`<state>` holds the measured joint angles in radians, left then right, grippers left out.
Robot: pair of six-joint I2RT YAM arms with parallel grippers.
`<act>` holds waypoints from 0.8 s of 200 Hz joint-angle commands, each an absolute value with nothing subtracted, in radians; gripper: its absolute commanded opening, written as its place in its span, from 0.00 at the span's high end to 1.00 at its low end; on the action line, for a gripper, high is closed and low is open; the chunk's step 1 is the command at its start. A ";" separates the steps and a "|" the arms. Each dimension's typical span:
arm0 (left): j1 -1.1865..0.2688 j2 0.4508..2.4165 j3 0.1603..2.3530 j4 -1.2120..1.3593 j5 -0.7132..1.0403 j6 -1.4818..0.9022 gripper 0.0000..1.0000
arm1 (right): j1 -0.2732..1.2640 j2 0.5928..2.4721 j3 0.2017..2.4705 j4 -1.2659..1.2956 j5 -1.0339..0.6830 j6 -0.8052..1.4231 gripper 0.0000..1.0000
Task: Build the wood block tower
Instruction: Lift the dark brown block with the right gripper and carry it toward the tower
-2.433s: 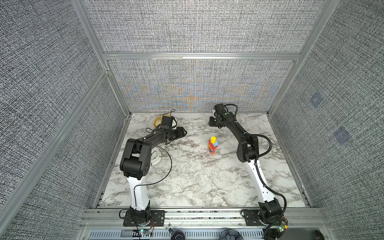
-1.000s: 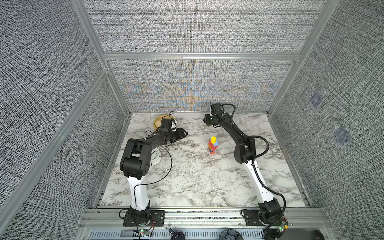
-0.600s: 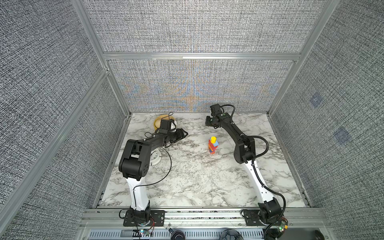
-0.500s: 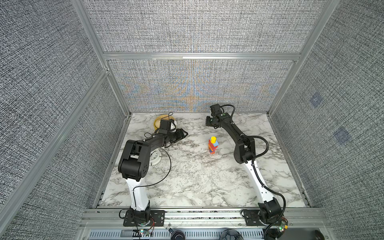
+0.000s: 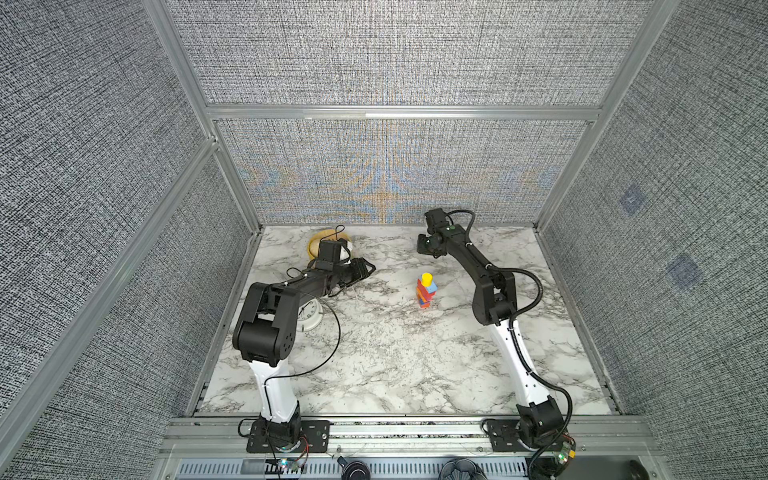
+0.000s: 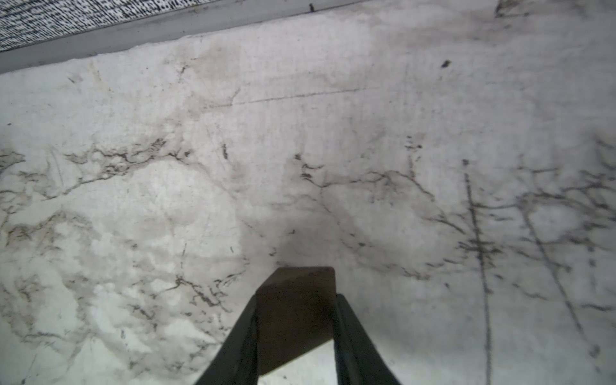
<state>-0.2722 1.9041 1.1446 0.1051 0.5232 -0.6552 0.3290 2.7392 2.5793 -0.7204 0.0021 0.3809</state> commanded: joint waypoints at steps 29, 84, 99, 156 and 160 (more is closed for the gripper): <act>-0.270 1.888 1.138 0.131 0.529 -0.666 0.40 | 0.303 2.682 2.485 -0.702 0.008 0.366 0.66; -0.270 1.878 1.138 0.118 0.534 -0.666 0.41 | 0.276 2.621 2.394 -0.689 -0.001 0.354 0.67; -0.270 1.874 1.141 0.111 0.532 -0.665 0.42 | 0.266 2.596 2.346 -0.671 -0.002 0.348 0.68; -0.272 1.856 1.132 0.083 0.519 -0.658 0.42 | 0.233 2.503 2.177 -0.621 -0.028 0.329 0.69; -0.272 1.854 1.132 0.081 0.517 -0.658 0.43 | 0.231 2.497 2.167 -0.620 -0.030 0.327 0.70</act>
